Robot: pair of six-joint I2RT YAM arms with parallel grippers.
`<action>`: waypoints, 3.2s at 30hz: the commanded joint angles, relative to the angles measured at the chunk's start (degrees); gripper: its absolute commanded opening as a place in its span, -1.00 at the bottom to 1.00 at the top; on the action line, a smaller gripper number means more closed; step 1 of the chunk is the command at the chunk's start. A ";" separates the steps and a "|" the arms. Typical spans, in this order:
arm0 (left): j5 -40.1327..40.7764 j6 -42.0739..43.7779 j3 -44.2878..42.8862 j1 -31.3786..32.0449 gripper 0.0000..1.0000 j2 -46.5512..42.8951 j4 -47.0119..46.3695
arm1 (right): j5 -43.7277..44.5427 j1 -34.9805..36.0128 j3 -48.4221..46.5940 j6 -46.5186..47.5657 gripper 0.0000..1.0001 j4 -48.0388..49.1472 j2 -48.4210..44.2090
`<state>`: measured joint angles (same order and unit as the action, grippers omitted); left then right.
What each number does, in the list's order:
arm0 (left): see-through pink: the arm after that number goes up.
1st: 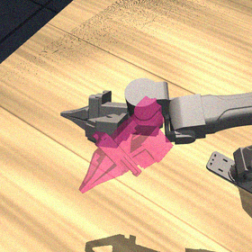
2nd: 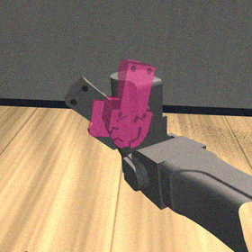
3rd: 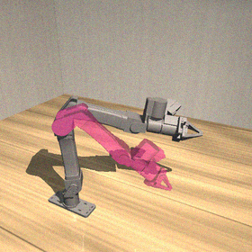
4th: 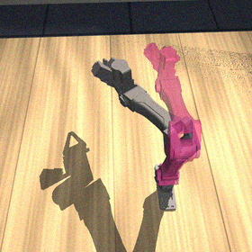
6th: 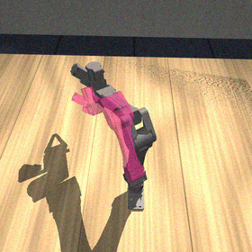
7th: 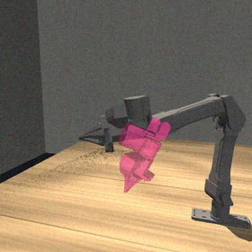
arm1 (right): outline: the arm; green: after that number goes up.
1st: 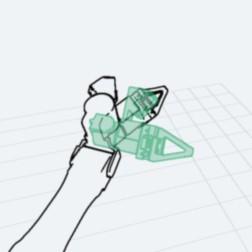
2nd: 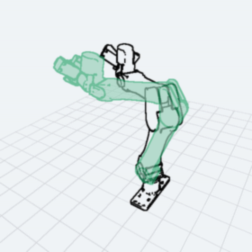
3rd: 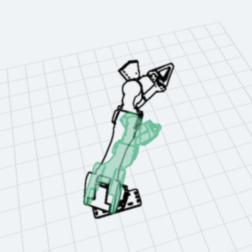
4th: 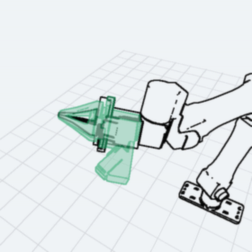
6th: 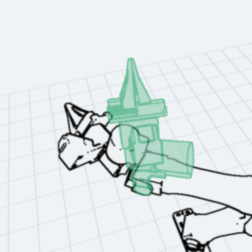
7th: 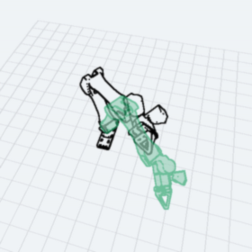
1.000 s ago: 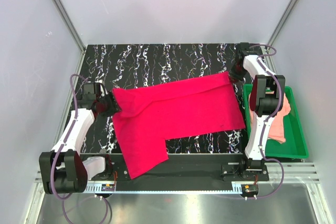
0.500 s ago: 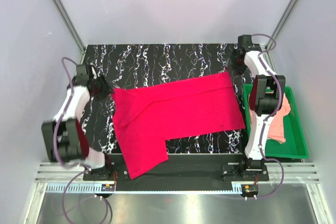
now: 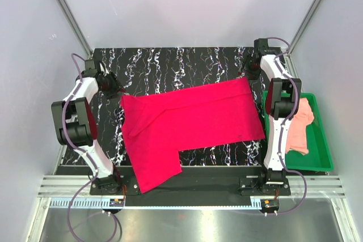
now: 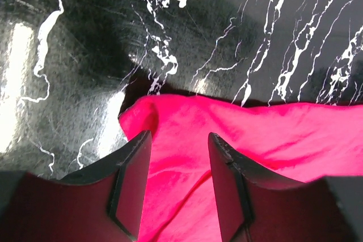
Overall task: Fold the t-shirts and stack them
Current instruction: Fold the tshirt
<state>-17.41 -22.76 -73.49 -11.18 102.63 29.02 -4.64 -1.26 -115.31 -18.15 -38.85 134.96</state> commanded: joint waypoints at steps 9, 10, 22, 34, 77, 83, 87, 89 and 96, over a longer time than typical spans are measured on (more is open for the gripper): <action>-2.63 -1.67 -4.11 -0.33 -0.05 6.35 -0.71 | -1.24 -0.33 -6.68 1.10 0.29 -0.61 2.06; -2.63 -1.67 -4.37 -0.33 -0.06 6.70 -0.89 | -1.16 -0.33 -6.86 1.36 0.30 -0.79 2.15; -1.66 -0.62 -4.99 -1.56 -0.24 9.08 -1.24 | -0.98 -0.85 -6.60 4.18 0.32 -1.84 2.86; -2.72 -0.62 -5.17 -2.18 -0.51 10.22 -1.59 | -0.01 -1.20 -5.72 3.13 0.15 -2.99 2.95; -4.39 -4.84 0.99 -6.40 -0.13 5.48 -7.84 | 3.33 -2.17 -1.94 -5.41 -0.29 7.04 -0.04; -5.53 -4.22 -1.47 -6.40 0.00 6.79 -6.96 | -0.27 -2.17 -2.03 -0.49 -0.03 5.72 -1.45; -6.93 -4.22 -2.71 -6.31 -0.04 8.64 -6.60 | -7.73 -2.17 -3.60 2.59 -0.03 2.65 0.57; -7.20 -4.39 -2.62 -6.31 -0.05 8.73 -7.04 | -8.45 -2.17 -3.96 2.86 -0.03 1.33 1.27; -7.46 -3.87 -2.27 -6.31 -0.17 8.90 -6.08 | -11.79 -2.17 -0.18 2.51 -0.13 2.38 0.48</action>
<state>-23.20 -27.64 -74.22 -17.17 111.48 23.03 -13.21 -3.16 -115.55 -16.86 -35.90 137.40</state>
